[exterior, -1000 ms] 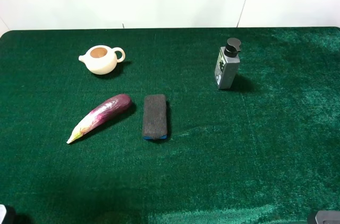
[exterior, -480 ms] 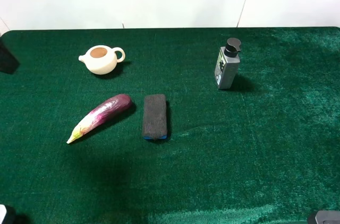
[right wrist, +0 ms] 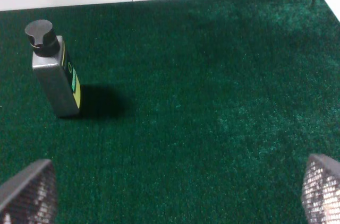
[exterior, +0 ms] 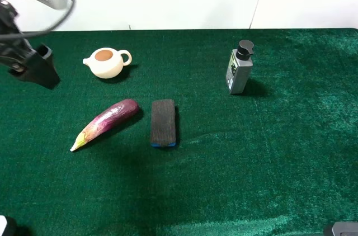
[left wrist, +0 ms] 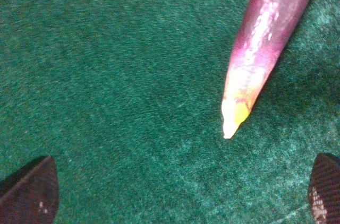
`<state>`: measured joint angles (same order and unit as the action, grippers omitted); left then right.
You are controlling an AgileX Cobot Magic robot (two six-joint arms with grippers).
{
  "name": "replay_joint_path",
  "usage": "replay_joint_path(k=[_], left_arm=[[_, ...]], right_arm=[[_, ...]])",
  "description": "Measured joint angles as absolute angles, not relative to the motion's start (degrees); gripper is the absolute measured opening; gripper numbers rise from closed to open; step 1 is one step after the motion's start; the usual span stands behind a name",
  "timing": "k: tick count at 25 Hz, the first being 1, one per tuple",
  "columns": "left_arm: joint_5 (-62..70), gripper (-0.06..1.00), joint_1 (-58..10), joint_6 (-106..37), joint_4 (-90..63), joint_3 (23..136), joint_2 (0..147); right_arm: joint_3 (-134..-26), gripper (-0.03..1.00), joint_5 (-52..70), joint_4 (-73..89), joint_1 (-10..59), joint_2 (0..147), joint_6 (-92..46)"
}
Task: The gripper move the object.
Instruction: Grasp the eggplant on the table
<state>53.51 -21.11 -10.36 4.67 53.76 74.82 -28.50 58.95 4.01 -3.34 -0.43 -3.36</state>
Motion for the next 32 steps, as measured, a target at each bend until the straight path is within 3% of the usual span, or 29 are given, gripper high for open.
replay_joint_path(k=[17,32], left_arm=[[45.18,0.95,-30.8,-10.37,5.34,53.99,91.17],[37.5,0.95,-31.77,-11.62,4.45,54.04,102.92]], right_arm=[[-28.5,0.69,58.95,4.01,-3.34,-0.43,-3.36],[-28.5,0.69,58.95,4.01,-3.34,-0.43,-3.36]])
